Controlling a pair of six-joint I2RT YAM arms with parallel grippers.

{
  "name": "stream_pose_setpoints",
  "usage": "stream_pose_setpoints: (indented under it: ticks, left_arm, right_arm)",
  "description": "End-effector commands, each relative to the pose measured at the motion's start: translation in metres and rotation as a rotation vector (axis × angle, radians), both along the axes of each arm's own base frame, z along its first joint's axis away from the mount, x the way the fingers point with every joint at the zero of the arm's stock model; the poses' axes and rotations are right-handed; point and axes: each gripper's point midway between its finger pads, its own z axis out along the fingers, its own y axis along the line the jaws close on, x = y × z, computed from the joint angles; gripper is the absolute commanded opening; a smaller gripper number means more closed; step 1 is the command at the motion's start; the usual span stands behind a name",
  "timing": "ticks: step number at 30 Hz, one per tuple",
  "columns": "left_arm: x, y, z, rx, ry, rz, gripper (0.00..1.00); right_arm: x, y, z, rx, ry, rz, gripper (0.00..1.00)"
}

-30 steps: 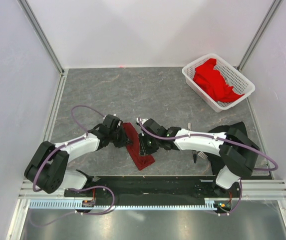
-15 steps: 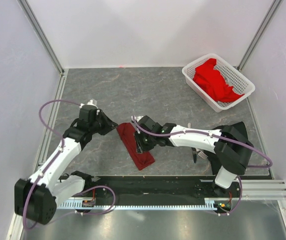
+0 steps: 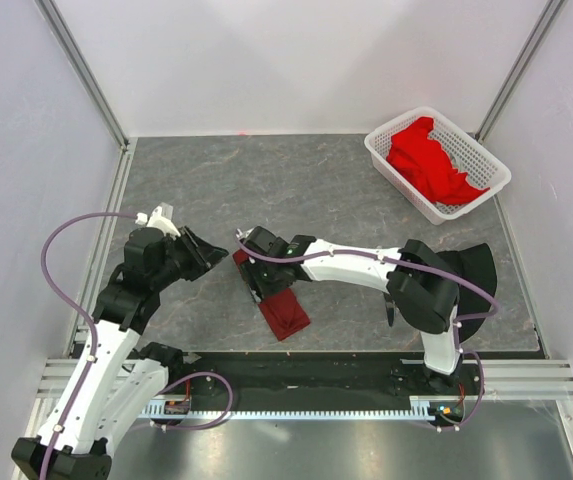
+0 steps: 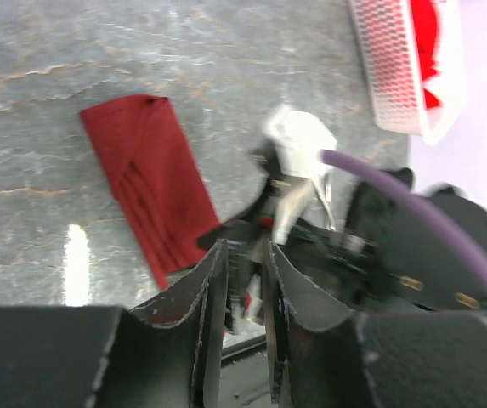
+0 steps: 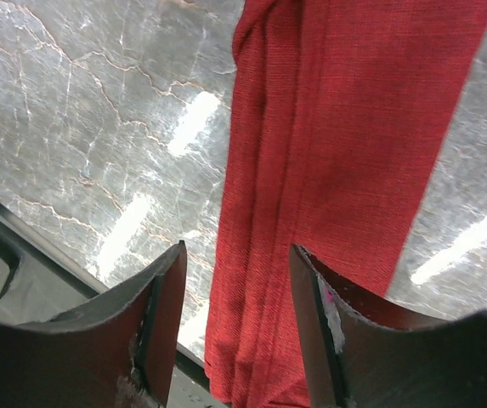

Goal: Fold the napkin into a case and place the utensils inside
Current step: Smooth out the smaller rectangle-folded napkin at the center of the board, then pick up the smaller rectangle-folded napkin from the center of the board.

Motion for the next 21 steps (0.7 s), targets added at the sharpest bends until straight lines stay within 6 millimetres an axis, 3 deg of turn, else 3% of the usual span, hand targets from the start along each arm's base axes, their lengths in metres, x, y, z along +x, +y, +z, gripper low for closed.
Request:
stream_pose_setpoints:
  ticks: [1, 9, 13, 21]
  left_arm:
    - [-0.012, -0.011, 0.003, -0.066, 0.017, -0.055, 0.30]
    - [-0.019, -0.015, 0.009, -0.088, -0.001, -0.087, 0.30]
    - [-0.021, -0.015, 0.008, -0.088, -0.002, -0.092, 0.30]
    - [-0.020, -0.008, 0.016, -0.051, -0.026, -0.071, 0.31]
  right_arm:
    - [0.004, 0.009, 0.002, -0.033, -0.037, -0.007, 0.60]
    - [0.008, 0.008, -0.015, -0.132, -0.147, -0.037, 0.60]
    - [0.000, 0.007, -0.031, -0.184, -0.156, -0.022, 0.60]
    - [-0.007, -0.004, -0.038, -0.325, -0.308, -0.103, 0.56]
